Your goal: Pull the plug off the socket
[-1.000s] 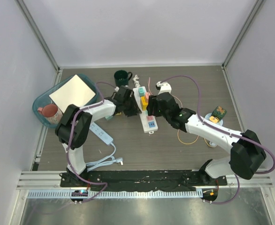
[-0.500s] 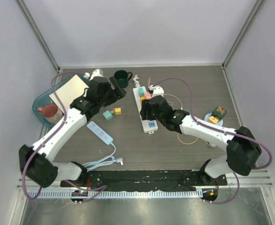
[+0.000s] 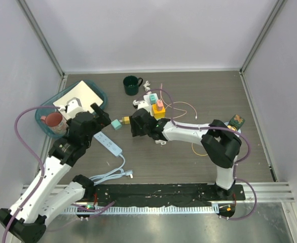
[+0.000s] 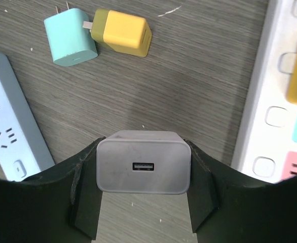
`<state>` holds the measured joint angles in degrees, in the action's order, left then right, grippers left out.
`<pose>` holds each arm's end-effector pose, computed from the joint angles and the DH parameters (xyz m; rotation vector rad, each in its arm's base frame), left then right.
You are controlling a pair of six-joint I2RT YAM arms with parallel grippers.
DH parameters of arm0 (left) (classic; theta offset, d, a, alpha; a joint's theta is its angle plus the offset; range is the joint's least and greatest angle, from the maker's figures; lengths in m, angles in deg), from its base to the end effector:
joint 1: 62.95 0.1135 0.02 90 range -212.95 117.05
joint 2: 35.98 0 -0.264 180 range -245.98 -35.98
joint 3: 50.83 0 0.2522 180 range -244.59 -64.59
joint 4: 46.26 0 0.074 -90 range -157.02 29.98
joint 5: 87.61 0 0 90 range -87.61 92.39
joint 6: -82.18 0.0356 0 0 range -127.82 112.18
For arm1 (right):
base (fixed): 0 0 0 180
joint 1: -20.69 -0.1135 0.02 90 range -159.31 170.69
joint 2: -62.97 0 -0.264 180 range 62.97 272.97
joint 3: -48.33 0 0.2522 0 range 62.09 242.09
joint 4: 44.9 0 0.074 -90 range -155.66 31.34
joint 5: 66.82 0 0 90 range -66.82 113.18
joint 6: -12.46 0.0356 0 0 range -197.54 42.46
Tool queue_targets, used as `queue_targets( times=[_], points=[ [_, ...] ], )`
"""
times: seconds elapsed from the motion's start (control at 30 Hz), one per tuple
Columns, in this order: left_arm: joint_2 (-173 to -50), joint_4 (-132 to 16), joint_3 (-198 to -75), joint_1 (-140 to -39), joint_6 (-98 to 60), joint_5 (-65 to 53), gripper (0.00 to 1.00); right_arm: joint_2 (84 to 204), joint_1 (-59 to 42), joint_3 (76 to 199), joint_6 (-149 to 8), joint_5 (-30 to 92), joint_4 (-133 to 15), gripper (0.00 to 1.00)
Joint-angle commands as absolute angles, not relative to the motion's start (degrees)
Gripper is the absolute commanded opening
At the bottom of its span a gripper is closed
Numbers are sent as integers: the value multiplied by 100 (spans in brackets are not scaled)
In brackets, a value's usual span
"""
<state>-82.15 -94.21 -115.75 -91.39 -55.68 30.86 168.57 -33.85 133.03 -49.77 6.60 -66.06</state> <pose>0.1557 -0.0650 0.3336 -0.6330 1.9281 -0.3270 0.2443 0.3255 0.2054 -0.3873 2.2708 0.4204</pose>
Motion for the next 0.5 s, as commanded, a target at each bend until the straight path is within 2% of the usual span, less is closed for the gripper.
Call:
queue_targets(
  times=[0.0, 0.4, 0.43, 0.47],
  points=[
    [-7660, -9420, -11373, -9134, -5133, 3719, 100, 17177, -3503, 13872, -4854, 701, -6384, 13],
    [-7263, -9614, -11240, -9134, -5054, 3719, 100, 18232, -3591, 14734, -4906, 1342, -6622, 26],
    [-7263, -9631, -11241, -9134, -5054, 3719, 100, 18311, -3591, 14760, -4880, 1351, -6605, 29],
    [-7228, -9640, -11249, -9134, -5054, 3719, 100, 18338, -3600, 14787, -4863, 1360, -6604, 40]
  ],
)
